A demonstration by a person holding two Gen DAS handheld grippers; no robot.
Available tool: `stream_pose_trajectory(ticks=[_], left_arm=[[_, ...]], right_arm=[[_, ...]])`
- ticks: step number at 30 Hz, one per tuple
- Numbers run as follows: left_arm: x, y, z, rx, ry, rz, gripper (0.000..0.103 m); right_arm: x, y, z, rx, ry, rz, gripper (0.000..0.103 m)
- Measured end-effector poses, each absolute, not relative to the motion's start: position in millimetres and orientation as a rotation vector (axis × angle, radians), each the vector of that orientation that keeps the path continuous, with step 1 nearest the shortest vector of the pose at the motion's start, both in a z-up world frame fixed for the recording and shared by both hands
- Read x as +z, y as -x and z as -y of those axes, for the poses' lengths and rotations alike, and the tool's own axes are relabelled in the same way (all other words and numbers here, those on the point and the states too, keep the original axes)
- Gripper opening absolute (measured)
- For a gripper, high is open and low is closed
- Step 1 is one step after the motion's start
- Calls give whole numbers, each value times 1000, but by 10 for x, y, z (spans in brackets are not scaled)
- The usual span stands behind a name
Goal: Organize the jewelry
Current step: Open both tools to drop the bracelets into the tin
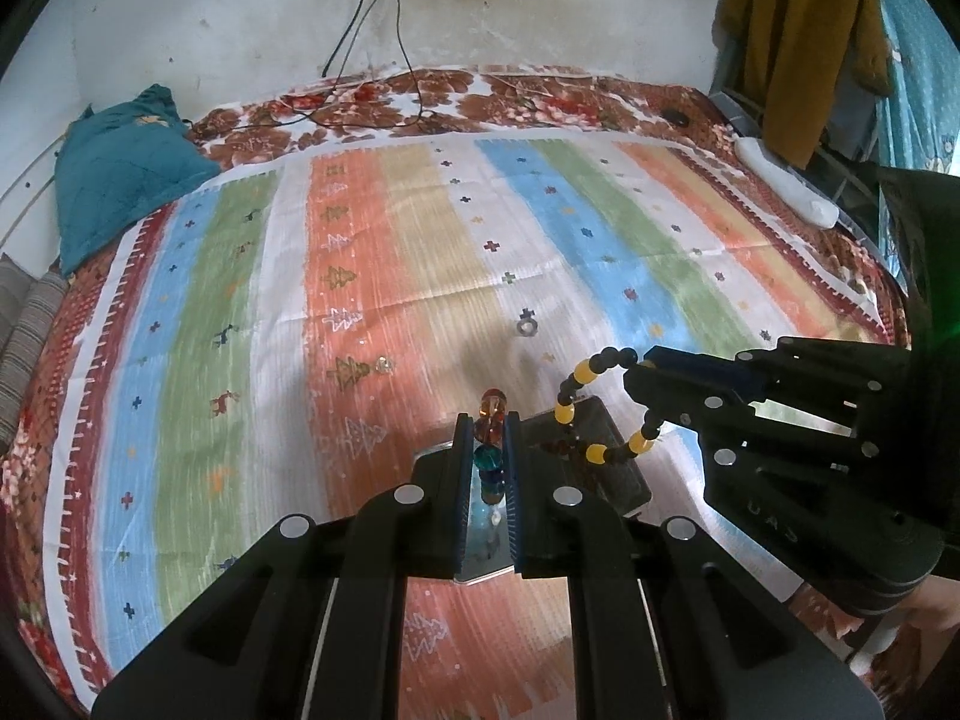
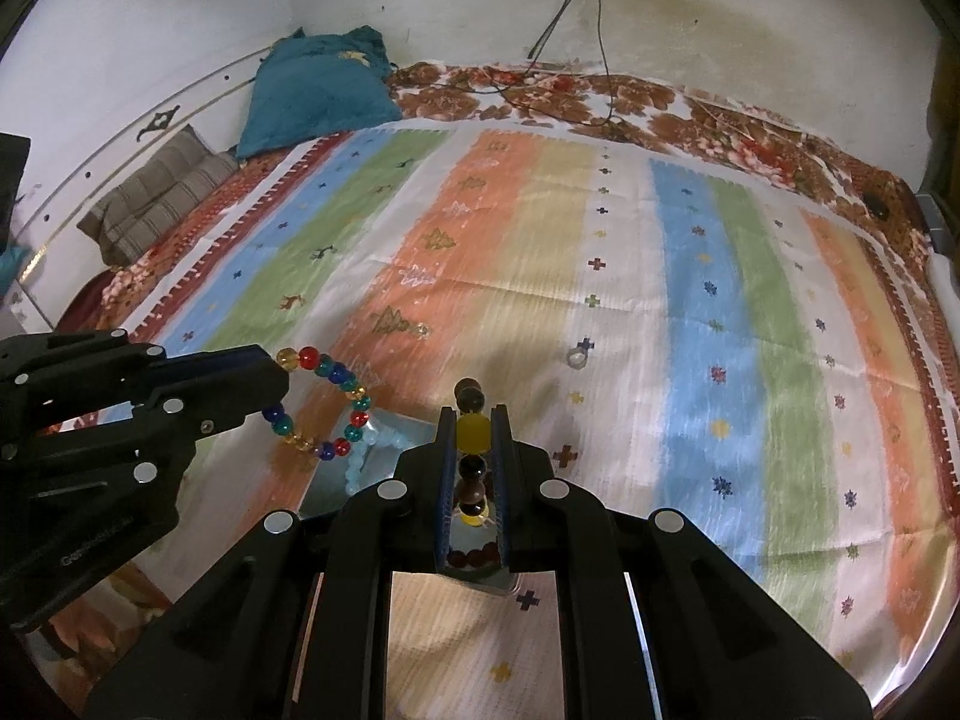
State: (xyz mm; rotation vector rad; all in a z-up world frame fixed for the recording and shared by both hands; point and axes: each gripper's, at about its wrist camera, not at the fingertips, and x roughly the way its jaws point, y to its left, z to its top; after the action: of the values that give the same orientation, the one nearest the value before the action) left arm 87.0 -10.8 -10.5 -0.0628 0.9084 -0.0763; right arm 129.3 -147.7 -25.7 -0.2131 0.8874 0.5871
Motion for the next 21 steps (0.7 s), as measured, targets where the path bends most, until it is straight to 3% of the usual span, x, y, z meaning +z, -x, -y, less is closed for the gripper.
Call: stream_pose_trajectory(ticks=[6,7,10,21], left_arm=[[-149,-893,17,-57,113,-928,10],[-152,-892,4,-55,117,-928,11],[-161,-899,-47,-43,129,-932,18],[-224,-972,-224,19,146,-960,38]], right_arm=[[-281,-1364,1514,554,209,-906,13],[-290,-1371,1517,548,211,-910,13],[-327,-1413,1556,525,204,-931,28],[-405,-1594,1667,468,178,-974,37]])
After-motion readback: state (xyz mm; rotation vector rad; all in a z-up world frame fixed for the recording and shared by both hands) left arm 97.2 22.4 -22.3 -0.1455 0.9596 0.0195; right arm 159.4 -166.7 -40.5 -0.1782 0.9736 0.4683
